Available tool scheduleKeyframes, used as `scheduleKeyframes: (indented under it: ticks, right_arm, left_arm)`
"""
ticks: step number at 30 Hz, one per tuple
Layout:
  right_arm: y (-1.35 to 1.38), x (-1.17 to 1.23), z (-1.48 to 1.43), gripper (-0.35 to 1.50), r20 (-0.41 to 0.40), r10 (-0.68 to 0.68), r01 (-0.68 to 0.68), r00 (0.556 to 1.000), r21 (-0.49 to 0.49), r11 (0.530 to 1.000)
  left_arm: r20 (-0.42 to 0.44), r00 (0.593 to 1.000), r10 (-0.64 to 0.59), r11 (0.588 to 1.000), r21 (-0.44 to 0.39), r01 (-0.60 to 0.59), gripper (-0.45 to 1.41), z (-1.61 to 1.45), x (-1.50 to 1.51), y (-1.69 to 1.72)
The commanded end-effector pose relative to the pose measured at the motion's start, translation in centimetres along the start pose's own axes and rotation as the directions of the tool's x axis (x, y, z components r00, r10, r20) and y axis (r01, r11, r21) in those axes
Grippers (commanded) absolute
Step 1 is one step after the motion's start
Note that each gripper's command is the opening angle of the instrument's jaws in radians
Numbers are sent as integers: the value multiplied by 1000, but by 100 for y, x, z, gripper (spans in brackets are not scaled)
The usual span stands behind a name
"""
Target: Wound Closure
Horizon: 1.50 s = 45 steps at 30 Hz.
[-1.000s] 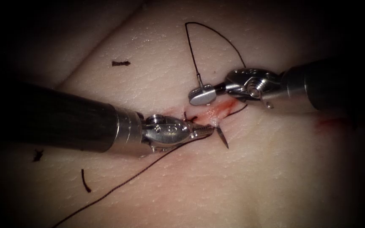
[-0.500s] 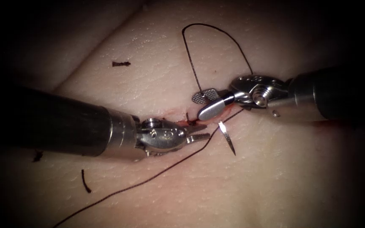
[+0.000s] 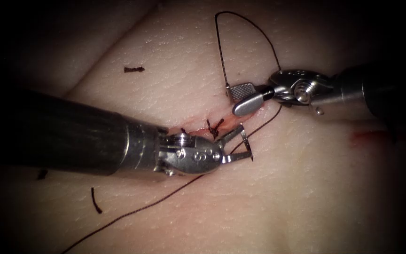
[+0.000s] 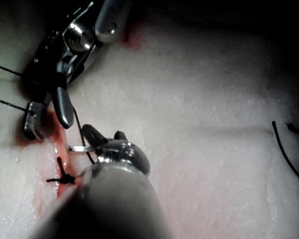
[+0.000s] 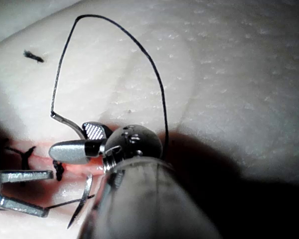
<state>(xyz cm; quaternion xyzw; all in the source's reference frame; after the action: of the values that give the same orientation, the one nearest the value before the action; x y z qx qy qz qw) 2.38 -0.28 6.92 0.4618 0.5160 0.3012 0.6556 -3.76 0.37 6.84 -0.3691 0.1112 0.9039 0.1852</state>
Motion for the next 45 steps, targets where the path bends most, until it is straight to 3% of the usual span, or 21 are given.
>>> scheduleKeyframes:
  ticks: [1,10,14,20,32,35,39,42,45]
  right_arm:
    - [3,-4,8,131,1,1,-1,1000,3,1000]
    - [4,-2,6,131,-5,3,-3,1000,4,1000]
    - [4,2,2,131,-30,9,-9,1000,5,1000]
    - [4,9,-5,131,-67,-19,19,998,-2,1000]
    - [0,3,-2,131,-79,-22,22,997,1,1000]
    - [0,1,-1,131,-85,-23,23,996,2,1000]
    - [0,-2,0,130,-84,-26,26,996,1,1000]
    - [1,-1,-1,130,-84,-26,26,996,0,1000]
    - [1,-2,0,130,-84,-27,27,996,0,1000]
  left_arm:
    - [3,1000,17,1000,1,-17,51,8,-5,8]
    - [6,985,170,982,-84,-169,69,20,-23,30]
    - [-3,952,307,949,-79,-306,71,29,-20,33]
    - [29,907,421,907,-49,-419,76,42,-20,20]
    - [-6,875,483,875,48,-482,68,63,-25,10]
    - [-12,874,485,873,71,-483,52,65,-25,8]
    - [-23,875,484,873,79,-481,12,62,-26,6]
    - [-59,873,484,874,81,-479,-28,57,-26,4]
    - [-61,873,483,874,79,-479,-42,53,-25,5]
